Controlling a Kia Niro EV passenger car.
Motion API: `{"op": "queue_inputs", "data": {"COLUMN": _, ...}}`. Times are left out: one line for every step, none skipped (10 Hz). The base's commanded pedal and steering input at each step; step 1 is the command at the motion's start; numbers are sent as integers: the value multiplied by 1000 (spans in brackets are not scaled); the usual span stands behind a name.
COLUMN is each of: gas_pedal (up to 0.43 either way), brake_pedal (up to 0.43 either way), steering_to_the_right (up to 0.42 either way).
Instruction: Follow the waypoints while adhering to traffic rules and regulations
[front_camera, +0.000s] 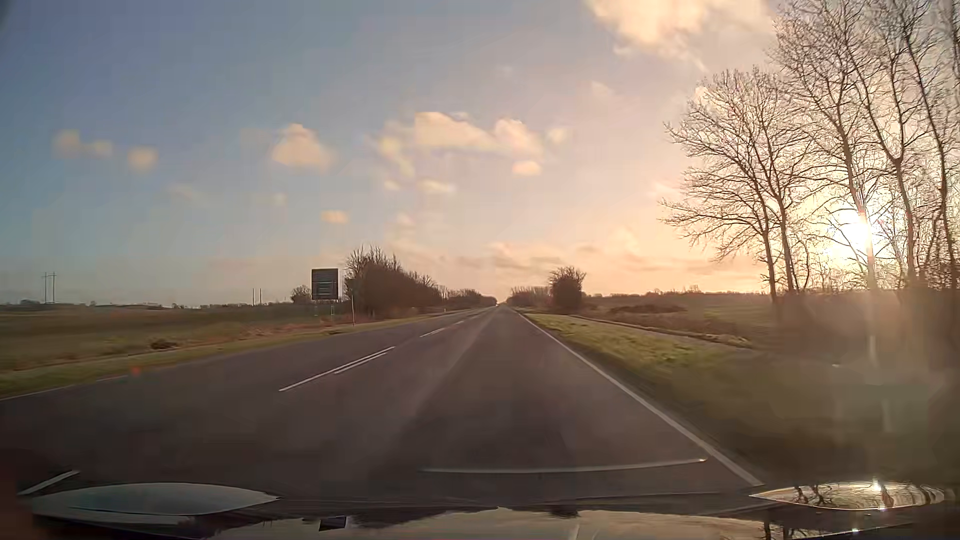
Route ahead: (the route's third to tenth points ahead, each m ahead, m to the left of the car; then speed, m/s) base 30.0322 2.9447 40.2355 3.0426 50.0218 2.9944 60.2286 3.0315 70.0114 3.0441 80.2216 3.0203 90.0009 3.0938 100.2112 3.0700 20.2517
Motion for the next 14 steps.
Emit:
{"op": "queue_inputs", "data": {"gas_pedal": 370, "brake_pedal": 0, "steering_to_the_right": 2}}
{"op": "queue_inputs", "data": {"gas_pedal": 370, "brake_pedal": 0, "steering_to_the_right": 1}}
{"op": "queue_inputs", "data": {"gas_pedal": 370, "brake_pedal": 0, "steering_to_the_right": 1}}
{"op": "queue_inputs", "data": {"gas_pedal": 370, "brake_pedal": 0, "steering_to_the_right": 2}}
{"op": "queue_inputs", "data": {"gas_pedal": 370, "brake_pedal": 0, "steering_to_the_right": 1}}
{"op": "queue_inputs", "data": {"gas_pedal": 370, "brake_pedal": 0, "steering_to_the_right": 1}}
{"op": "queue_inputs", "data": {"gas_pedal": 370, "brake_pedal": 0, "steering_to_the_right": 1}}
{"op": "queue_inputs", "data": {"gas_pedal": 370, "brake_pedal": 0, "steering_to_the_right": 2}}
{"op": "queue_inputs", "data": {"gas_pedal": 370, "brake_pedal": 0, "steering_to_the_right": 1}}
{"op": "queue_inputs", "data": {"gas_pedal": 370, "brake_pedal": 0, "steering_to_the_right": 1}}
{"op": "queue_inputs", "data": {"gas_pedal": 370, "brake_pedal": 0, "steering_to_the_right": 1}}
{"op": "queue_inputs", "data": {"gas_pedal": 370, "brake_pedal": 0, "steering_to_the_right": 2}}
{"op": "queue_inputs", "data": {"gas_pedal": 370, "brake_pedal": 0, "steering_to_the_right": 1}}
{"op": "queue_inputs", "data": {"gas_pedal": 370, "brake_pedal": 0, "steering_to_the_right": 1}}
